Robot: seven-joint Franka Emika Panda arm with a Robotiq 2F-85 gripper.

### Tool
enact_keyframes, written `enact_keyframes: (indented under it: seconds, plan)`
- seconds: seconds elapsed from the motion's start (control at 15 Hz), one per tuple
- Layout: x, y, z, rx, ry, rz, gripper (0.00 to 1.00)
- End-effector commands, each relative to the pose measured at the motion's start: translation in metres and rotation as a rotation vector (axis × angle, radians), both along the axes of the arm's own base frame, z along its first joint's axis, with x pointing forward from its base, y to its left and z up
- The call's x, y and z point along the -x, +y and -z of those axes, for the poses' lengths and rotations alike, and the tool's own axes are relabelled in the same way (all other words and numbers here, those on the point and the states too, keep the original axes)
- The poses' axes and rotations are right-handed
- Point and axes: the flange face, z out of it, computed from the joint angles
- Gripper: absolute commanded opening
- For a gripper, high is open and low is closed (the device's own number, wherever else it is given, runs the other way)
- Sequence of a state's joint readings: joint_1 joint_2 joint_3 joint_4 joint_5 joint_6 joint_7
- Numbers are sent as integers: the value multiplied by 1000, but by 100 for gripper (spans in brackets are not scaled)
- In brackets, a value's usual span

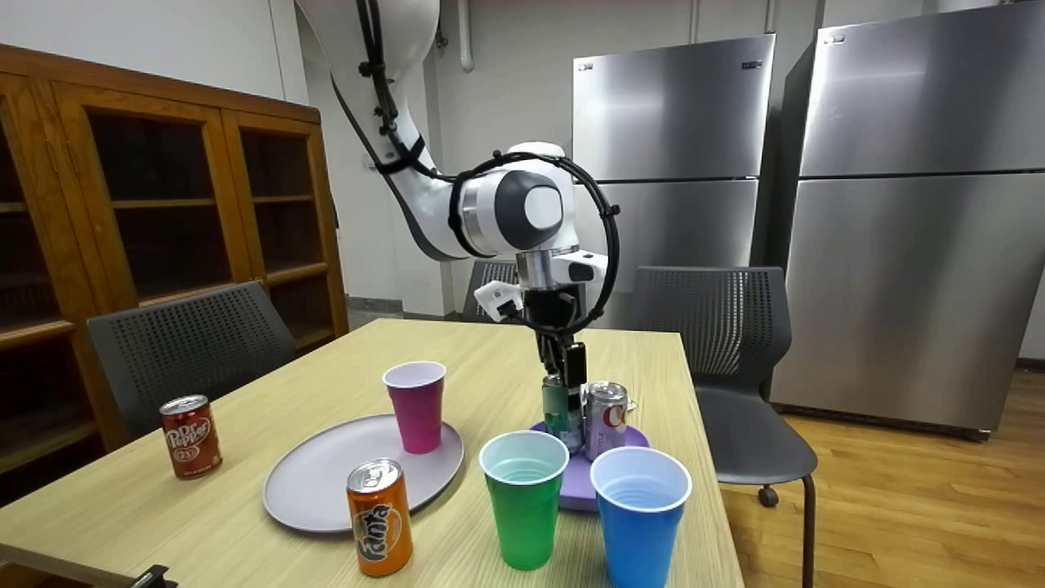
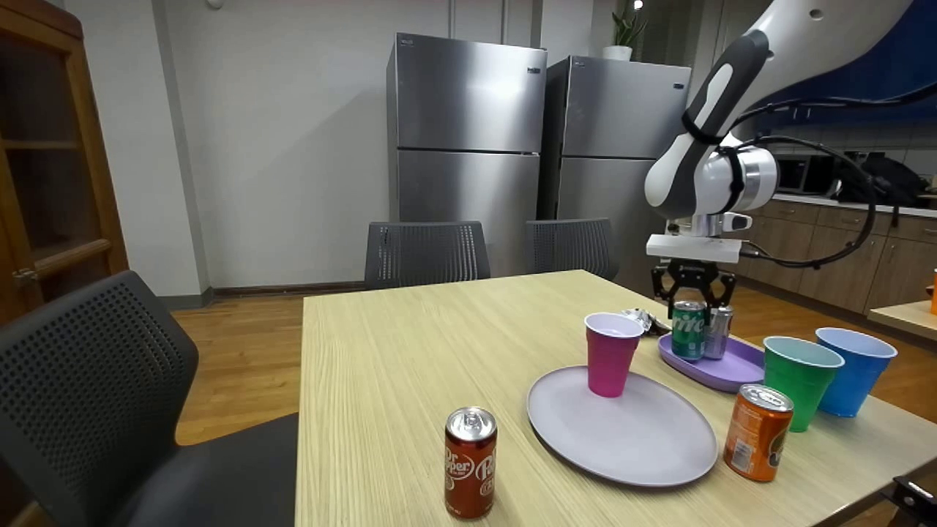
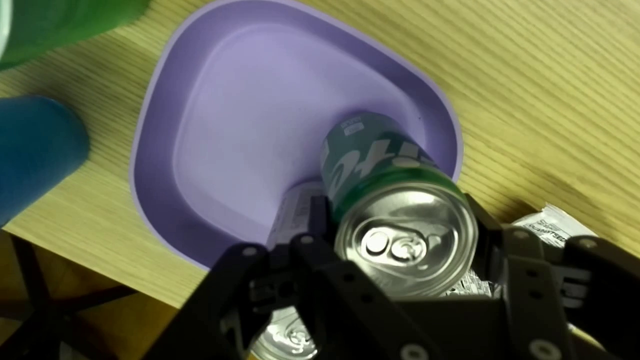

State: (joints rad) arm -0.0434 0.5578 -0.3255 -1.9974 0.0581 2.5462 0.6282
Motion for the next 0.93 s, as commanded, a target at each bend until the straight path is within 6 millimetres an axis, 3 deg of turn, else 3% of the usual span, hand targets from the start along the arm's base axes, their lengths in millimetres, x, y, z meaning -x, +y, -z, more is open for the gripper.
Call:
enact_keyframes:
  seconds: [0.0,0.13,0.2,0.4,0.87]
  plan:
    - [-9,-1,-4,-6,-24,28,38]
    - [-10,1,-3,-10,-22,23,38]
    - [-10,1,-2,-10,-21,22,88]
    - [-10,0,-4,-7,-24,24,99]
    - [-8,1,-19,-2,-44,20,100]
